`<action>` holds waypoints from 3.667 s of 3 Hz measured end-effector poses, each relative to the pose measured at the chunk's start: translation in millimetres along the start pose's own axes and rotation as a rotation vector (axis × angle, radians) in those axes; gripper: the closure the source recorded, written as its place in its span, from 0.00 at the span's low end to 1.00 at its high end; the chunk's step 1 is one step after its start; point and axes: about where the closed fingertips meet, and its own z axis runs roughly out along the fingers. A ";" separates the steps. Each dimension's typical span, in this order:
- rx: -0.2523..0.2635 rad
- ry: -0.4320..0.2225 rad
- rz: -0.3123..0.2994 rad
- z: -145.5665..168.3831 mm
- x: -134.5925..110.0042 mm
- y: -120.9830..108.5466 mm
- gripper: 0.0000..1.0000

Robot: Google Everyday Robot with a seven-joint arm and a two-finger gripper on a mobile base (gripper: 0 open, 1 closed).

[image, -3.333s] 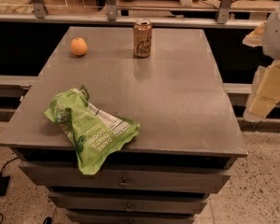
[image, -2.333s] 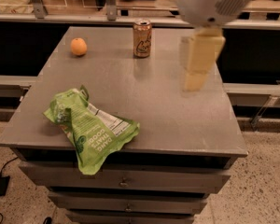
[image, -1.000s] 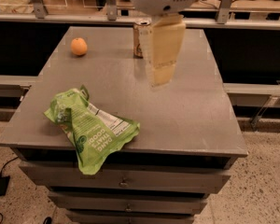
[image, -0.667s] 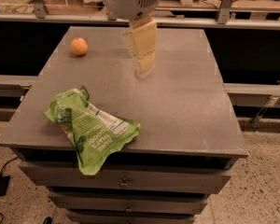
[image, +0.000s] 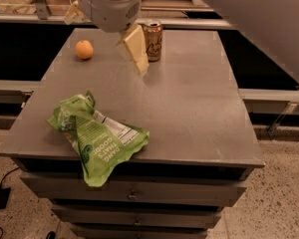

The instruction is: Pick green rice chip bag

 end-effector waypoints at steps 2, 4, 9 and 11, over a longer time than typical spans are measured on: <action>-0.127 -0.042 -0.177 40.9 0.8 6.5 0.00; -0.064 -0.206 -0.474 62.8 -25.6 37.7 0.00; -0.121 -0.238 -0.973 104.7 -88.9 28.2 0.00; -0.057 -0.258 -1.104 109.3 -101.4 38.4 0.00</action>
Offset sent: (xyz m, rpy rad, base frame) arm 0.0156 -0.0054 -0.0886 -0.2978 0.1632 0.4470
